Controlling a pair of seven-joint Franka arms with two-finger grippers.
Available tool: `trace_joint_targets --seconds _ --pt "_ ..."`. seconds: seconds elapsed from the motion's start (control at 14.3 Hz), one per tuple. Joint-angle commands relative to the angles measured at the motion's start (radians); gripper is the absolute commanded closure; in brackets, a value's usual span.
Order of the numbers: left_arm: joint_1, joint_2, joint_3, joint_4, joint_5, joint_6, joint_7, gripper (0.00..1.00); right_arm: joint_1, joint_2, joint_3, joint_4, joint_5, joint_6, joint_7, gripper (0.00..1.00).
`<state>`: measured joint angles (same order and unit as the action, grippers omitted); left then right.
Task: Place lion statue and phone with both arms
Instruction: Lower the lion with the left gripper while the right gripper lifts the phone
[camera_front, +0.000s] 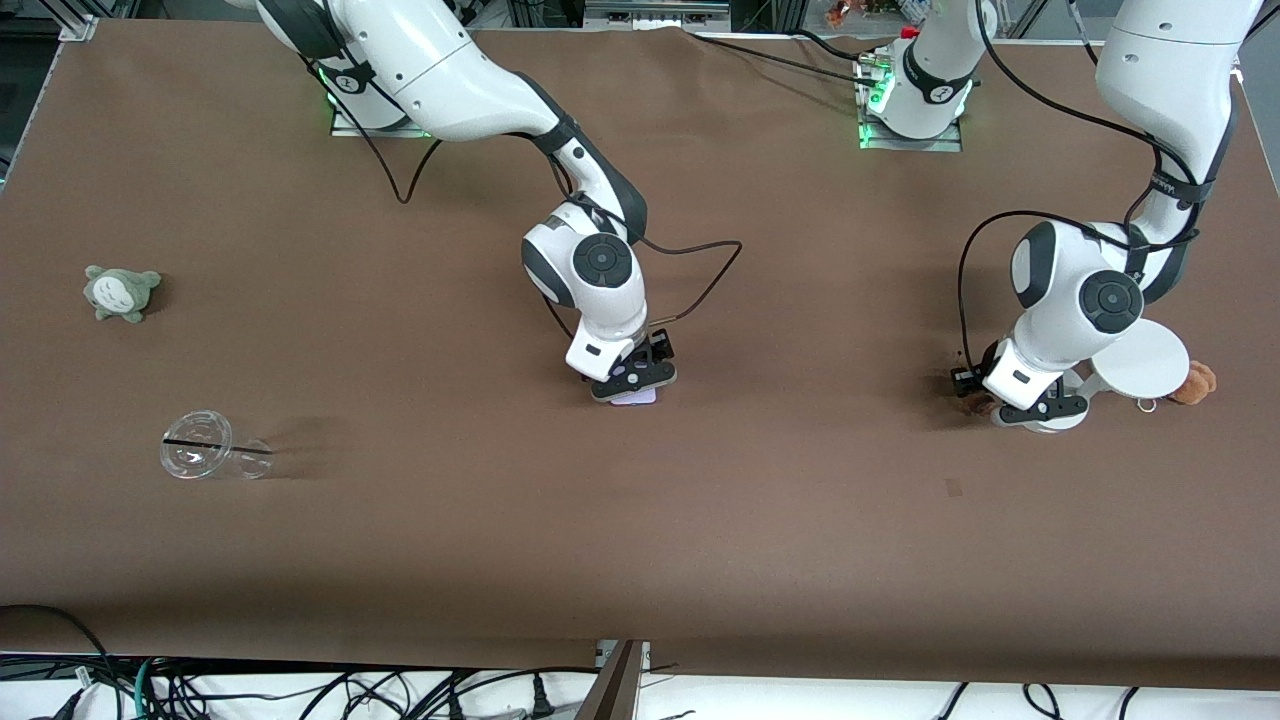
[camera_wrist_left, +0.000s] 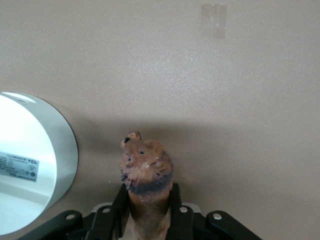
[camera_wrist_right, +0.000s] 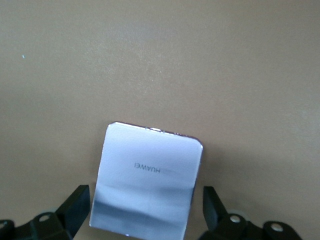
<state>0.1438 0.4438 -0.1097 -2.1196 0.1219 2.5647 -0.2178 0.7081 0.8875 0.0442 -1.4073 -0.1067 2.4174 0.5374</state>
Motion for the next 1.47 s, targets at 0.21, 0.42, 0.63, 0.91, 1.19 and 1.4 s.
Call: trace_joint_targets --seconds 0.21,0.42,0.63,0.91,1.19,1.4 --pt "0.016 0.01 -0.013 0.007 0.015 0.017 0.021 0.13 0.016 0.05 -0.012 0.062 -0.024 0.003 0.041 0.0" --pt "0.008 -0.011 -0.021 0.03 0.015 -0.017 0.008 0.0 0.016 0.067 -0.017 0.068 -0.041 0.003 0.042 0.0" --pt "0.002 -0.048 -0.044 0.117 0.012 -0.209 -0.005 0.0 0.016 0.074 -0.018 0.07 -0.042 0.003 0.056 0.15" --pt "-0.006 -0.105 -0.079 0.252 0.012 -0.453 -0.063 0.0 0.014 0.07 -0.018 0.07 -0.042 -0.001 0.052 0.67" --pt "-0.006 -0.157 -0.081 0.42 0.012 -0.651 -0.057 0.0 0.007 0.058 -0.018 0.068 -0.039 -0.02 0.041 0.89" --pt "-0.007 -0.233 -0.081 0.489 0.001 -0.797 -0.054 0.0 -0.015 0.018 -0.018 0.068 -0.038 -0.105 0.006 0.89"
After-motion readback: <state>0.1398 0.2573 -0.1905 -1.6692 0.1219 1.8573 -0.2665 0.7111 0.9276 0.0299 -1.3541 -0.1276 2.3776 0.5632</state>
